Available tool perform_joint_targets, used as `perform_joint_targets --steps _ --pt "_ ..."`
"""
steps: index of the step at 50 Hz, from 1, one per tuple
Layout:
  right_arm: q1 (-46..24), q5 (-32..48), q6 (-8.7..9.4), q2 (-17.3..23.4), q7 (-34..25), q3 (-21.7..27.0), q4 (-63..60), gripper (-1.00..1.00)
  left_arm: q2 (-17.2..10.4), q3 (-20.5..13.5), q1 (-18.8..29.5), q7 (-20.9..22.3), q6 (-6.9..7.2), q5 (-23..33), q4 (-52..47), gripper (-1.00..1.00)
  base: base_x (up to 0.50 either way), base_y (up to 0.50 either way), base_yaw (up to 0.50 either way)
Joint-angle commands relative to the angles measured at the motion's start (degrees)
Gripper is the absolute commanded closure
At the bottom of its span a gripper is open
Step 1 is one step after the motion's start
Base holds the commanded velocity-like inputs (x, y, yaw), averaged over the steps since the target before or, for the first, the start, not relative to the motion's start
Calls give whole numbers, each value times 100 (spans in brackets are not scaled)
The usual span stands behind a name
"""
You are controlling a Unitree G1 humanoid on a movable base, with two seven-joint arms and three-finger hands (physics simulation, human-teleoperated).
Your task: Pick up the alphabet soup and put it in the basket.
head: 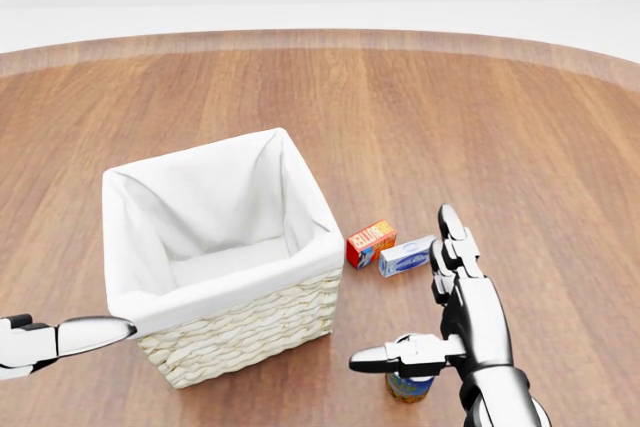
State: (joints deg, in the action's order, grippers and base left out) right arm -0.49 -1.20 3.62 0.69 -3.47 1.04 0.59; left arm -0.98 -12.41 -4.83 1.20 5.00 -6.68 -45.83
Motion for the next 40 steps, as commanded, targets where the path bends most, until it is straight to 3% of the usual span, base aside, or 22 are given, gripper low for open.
perform_joint_targets --steps 1,6,21,34,40 --pt "-100 9 -190 12 90 56 213 -100 13 27 -40 17 0 35 -8 -100 0 0 0" --pt "-247 -23 -238 38 38 69 514 -100 -8 -22 -13 12 0 36 -157 -100 0 0 0" --pt "-781 110 -862 198 217 264 1971 -100 27 -73 -62 44 0 14 -7 -100 0 0 0" --pt "-616 205 -862 239 238 246 2050 -100 20 -113 -65 42 0 -32 -4 -100 0 0 0" --pt "-878 186 -862 298 274 333 2747 -100 38 -88 -112 44 0 -17 -55 -100 0 0 0"
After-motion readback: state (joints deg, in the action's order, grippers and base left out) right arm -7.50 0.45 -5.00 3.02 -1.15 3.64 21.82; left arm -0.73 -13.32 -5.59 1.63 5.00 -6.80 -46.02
